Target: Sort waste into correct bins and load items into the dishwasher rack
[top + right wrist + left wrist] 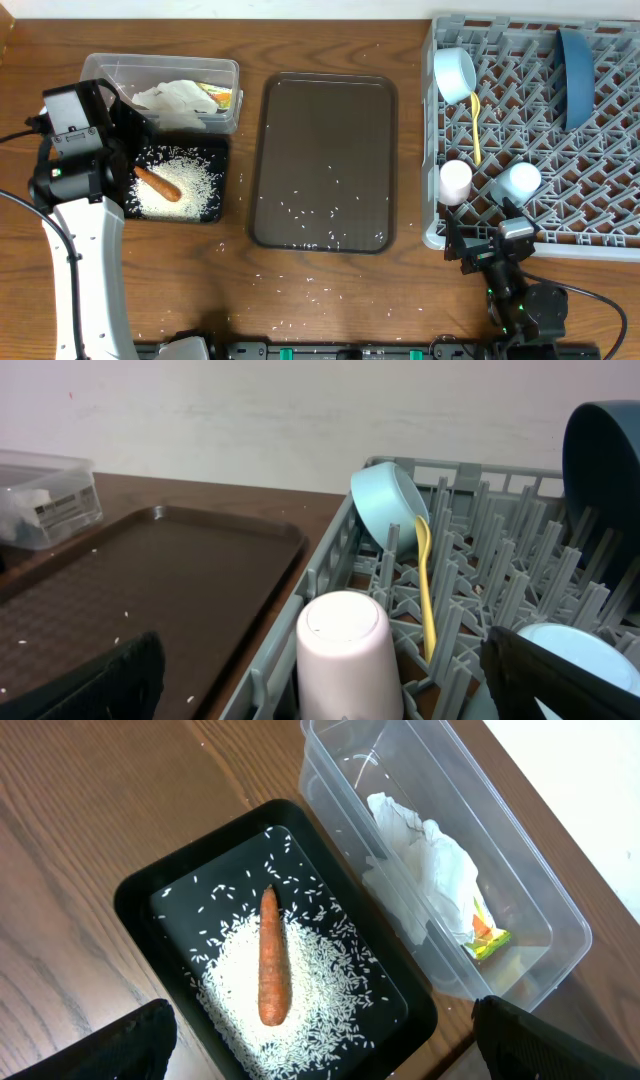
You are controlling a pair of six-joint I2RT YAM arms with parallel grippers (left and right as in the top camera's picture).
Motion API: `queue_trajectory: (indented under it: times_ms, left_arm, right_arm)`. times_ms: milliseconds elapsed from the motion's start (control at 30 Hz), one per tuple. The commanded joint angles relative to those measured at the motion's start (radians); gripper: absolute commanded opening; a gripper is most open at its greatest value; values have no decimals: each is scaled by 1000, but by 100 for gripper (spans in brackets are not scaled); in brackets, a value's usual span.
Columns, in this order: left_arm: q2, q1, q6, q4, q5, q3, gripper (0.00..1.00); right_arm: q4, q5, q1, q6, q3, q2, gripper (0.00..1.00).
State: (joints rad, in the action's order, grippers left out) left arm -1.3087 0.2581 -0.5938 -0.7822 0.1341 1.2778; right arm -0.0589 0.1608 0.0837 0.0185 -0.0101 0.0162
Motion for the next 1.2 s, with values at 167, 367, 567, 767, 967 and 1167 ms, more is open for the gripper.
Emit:
queue_trajectory:
  times_ms: [167, 367, 567, 767, 967, 1167]
  left_arm:
    - [70, -2, 47, -25, 12, -43, 97]
    - [286, -12, 97, 98, -55, -259, 97]
    - [607, -104, 329, 507, -172, -636, 97]
    - [911, -159, 409, 689, -168, -940, 97]
    - [1088, -159, 410, 706, -168, -1096, 97]
    - [1235, -159, 411, 714, -156, -1199, 97]
  right_arm:
    - [2, 1, 9, 14, 5, -11, 99]
    - [2, 1, 9, 14, 5, -11, 99]
    - [2, 1, 9, 14, 5, -11, 99]
    - [2, 1, 9, 14, 5, -11, 99]
    - [2, 1, 9, 14, 5, -10, 99]
    - [2, 1, 9, 14, 5, -10, 99]
